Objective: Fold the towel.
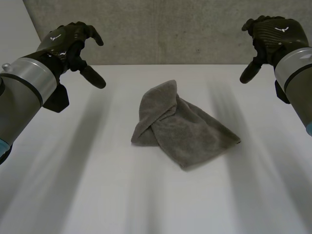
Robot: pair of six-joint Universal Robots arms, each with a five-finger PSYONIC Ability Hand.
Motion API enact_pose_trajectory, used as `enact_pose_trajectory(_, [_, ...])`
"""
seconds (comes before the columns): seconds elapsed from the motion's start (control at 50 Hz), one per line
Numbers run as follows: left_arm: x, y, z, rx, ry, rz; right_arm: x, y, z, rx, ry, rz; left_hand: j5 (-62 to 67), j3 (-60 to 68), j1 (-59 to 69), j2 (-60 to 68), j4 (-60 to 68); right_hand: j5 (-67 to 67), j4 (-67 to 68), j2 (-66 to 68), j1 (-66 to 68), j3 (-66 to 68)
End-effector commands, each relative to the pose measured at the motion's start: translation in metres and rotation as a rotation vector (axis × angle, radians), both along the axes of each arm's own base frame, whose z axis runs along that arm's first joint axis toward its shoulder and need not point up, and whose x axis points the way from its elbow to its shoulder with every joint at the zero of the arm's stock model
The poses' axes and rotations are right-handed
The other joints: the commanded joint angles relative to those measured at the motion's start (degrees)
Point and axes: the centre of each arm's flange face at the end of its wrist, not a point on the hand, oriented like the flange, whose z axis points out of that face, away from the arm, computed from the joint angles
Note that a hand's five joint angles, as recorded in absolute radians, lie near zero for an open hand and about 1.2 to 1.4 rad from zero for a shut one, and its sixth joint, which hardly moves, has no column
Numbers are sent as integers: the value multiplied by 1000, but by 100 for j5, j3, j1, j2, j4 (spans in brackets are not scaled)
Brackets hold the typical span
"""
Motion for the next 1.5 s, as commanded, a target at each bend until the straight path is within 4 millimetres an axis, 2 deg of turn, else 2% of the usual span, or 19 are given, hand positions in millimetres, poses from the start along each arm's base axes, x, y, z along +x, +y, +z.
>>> enact_pose_trajectory(0.02, [0, 0, -1, 1, 0, 0, -6, -4, 3, -9, -2, -31, -230, -383, -429, -359, -420, -318, -428, -470, -331, -415])
enact_pose_trajectory(0.26, [-2, -2, -8, 21, -10, -6, -1, -3, 4, -12, 79, 21, 157, 4, -42, 28, -33, -318, -428, -470, -331, -415])
enact_pose_trajectory(0.3, [-3, -5, -17, 42, -19, -6, 3, 0, -2, 10, 157, 61, 141, -13, -59, 11, -50, -318, -428, -470, -331, -415])
enact_pose_trajectory(0.34, [-5, -7, -23, 57, -25, -9, 10, 6, -25, 66, 344, 152, 124, -29, -76, -6, -67, -318, -428, -470, -331, -415])
enact_pose_trajectory(0.42, [-8, -14, -40, 101, -44, -13, 12, 7, -48, 111, 505, 221, 107, -46, -93, -23, -84, -318, -428, -470, -331, -415])
enact_pose_trajectory(0.46, [-17, -16, -61, 142, -77, -40, 13, 8, -56, 125, 560, 242, 73, -80, -126, -56, -117, -318, -428, -470, -331, -415])
enact_pose_trajectory(0.48, [-17, -16, -61, 142, -77, -40, 13, 9, -63, 134, 598, 259, 73, -80, -126, -56, -118, -318, -428, -470, -331, -415])
enact_pose_trajectory(0.54, [-40, -8, -104, 212, -175, -105, 13, 11, -80, 163, 616, 284, -11, -164, -210, -140, -201, -318, -428, -470, -331, -415])
enact_pose_trajectory(0.6, [-46, -6, -120, 233, -210, -125, 15, 8, -101, 185, 618, 297, -28, -181, -227, -157, -218, -318, -428, -470, -331, -415])
enact_pose_trajectory(0.62, [-50, -7, -135, 253, -237, -136, 15, 7, -114, 195, 619, 303, -28, -181, -227, -157, -218, -318, -428, -470, -331, -415])
enact_pose_trajectory(0.64, [-53, -8, -149, 272, -259, -144, 15, 7, -115, 195, 619, 303, -28, -181, -227, -157, -218, -318, -428, -470, -331, -415])
enact_pose_trajectory(0.68, [-55, -9, -162, 295, -271, -147, 16, 6, -140, 191, 617, 307, -28, -181, -227, -157, -218, -318, -428, -470, -331, -415])
enact_pose_trajectory(0.7, [-56, -10, -173, 314, -275, -149, 16, 6, -140, 191, 617, 307, -28, -181, -227, -157, -218, -318, -428, -470, -331, -415])
enact_pose_trajectory(0.78, [-60, -14, -193, 338, -286, -153, 17, 4, -174, 158, 609, 297, -28, -181, -227, -157, -218, -318, -428, -470, -331, -415])
enact_pose_trajectory(0.94, [-76, -13, -201, 307, -287, -178, 17, 4, -207, 148, 602, 293, 23, -130, -177, -107, -168, -193, -303, -345, -206, -290])
enact_pose_trajectory(1.08, [-87, -18, -207, 246, -297, -122, 18, 3, -223, 204, 543, 290, 90, -63, -110, -40, -101, 127, 17, -25, 114, 31])
enact_pose_trajectory(1.26, [-94, -24, -219, 237, -297, -124, 20, -5, -224, 173, 511, 273, 341, 188, 142, 212, 150, 1388, 1277, 1235, 1374, 1291])
enact_pose_trajectory(1.36, [-95, -25, -220, 235, -296, -123, 21, -6, -222, 164, 501, 269, 1180, 1027, 981, 1051, 990, 1491, 1380, 1338, 1477, 1394])
enact_pose_trajectory(1.5, [-95, -25, -219, 231, -294, -124, 22, -8, -218, 152, 498, 268, 1234, 1081, 1034, 1104, 1043, 1423, 1313, 1271, 1410, 1327])
